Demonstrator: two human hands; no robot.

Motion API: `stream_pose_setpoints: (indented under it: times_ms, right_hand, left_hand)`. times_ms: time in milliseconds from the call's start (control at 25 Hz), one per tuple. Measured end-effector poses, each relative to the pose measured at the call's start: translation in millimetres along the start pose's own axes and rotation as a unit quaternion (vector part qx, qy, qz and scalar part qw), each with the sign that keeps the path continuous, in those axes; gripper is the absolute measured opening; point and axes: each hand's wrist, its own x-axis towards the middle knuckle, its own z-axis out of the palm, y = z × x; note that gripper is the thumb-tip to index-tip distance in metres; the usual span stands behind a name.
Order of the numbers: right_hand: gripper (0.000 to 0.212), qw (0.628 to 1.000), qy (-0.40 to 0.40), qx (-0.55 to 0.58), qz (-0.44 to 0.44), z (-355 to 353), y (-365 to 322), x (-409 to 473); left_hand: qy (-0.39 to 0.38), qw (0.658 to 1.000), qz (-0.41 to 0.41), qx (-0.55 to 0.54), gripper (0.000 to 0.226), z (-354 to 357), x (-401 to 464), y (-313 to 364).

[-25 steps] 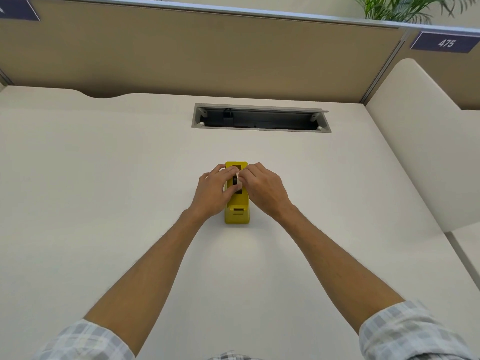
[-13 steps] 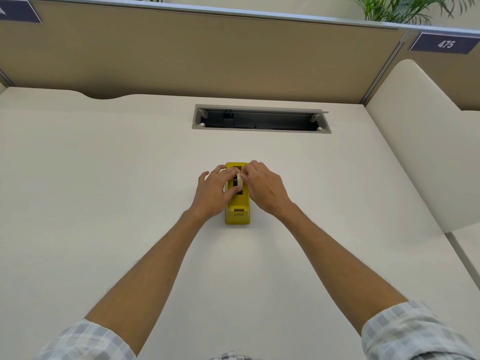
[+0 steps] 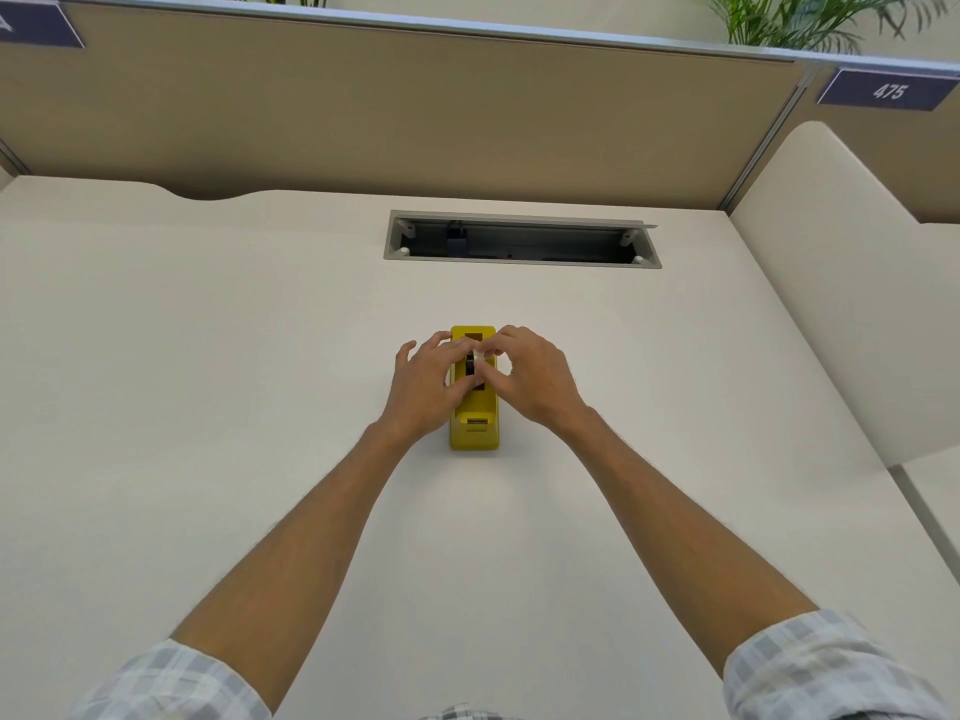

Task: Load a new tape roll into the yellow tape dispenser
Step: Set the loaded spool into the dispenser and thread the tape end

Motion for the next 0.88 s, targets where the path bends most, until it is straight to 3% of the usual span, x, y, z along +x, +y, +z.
stream_pose_setpoints:
  times_ms: [400,880]
  right_hand:
    - [0.008,1.0,-0.012,0.008,0.012,0.4,0.9,2.4]
    - [0.013,1.0,-0.015,0.014,0.01,-2.6,0.9,6.1]
  left_hand:
    - [-0.004,1.0,-0.004,-0.001,0.039,0.4,1.1,-0.7]
    - [0.006,1.0,-0.009,-0.025,0.044,1.3,1.5,-2.3]
